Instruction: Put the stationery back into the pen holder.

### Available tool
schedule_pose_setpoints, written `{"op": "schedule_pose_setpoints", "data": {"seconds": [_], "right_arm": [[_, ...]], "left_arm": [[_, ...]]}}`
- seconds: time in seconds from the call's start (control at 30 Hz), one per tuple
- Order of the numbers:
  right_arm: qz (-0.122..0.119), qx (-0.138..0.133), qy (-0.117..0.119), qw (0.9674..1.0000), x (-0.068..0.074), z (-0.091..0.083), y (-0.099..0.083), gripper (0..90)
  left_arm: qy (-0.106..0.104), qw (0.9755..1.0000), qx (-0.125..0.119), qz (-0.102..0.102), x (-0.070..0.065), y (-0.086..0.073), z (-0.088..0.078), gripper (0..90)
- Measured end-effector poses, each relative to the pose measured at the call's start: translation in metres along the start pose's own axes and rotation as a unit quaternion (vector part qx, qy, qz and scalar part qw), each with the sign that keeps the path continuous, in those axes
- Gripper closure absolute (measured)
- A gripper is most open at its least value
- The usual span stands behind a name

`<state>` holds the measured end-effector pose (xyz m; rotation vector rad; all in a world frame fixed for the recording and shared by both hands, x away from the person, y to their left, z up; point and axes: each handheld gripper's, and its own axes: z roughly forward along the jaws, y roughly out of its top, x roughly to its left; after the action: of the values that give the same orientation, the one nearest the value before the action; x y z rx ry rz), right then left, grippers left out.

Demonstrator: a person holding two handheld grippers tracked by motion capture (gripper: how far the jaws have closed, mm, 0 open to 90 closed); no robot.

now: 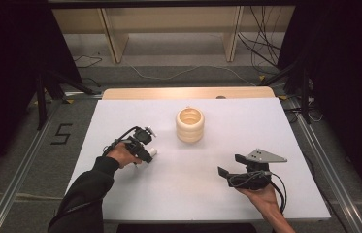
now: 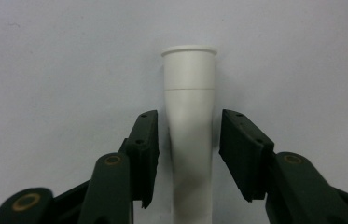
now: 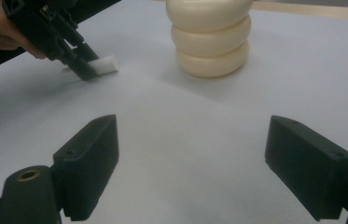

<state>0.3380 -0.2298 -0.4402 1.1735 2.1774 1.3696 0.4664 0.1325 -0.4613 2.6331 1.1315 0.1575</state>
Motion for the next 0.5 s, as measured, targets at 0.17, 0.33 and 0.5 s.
{"op": "schedule_pose_setpoints", "data": {"seconds": [0.17,0.33,0.5], "right_arm": [[-0.003,0.001,-0.002,1.0,0.0,0.0003,0.0005,18.4],[-0.005,0.0,-0.003,1.0,-0.0008,0.0002,0.0006,18.5],[-0.006,0.0,-0.002,1.0,0.0001,0.001,0.0008,18.5]], "left_arm": [[-0.004,1.0,0.003,0.002,0.0017,0.0016,0.0009,65.9],[-0.005,1.0,0.002,0.005,0.0015,0.0013,0.0007,67.9],[-0.01,0.9999,-0.005,0.003,0.0041,0.0007,-0.0013,68.3]]}}
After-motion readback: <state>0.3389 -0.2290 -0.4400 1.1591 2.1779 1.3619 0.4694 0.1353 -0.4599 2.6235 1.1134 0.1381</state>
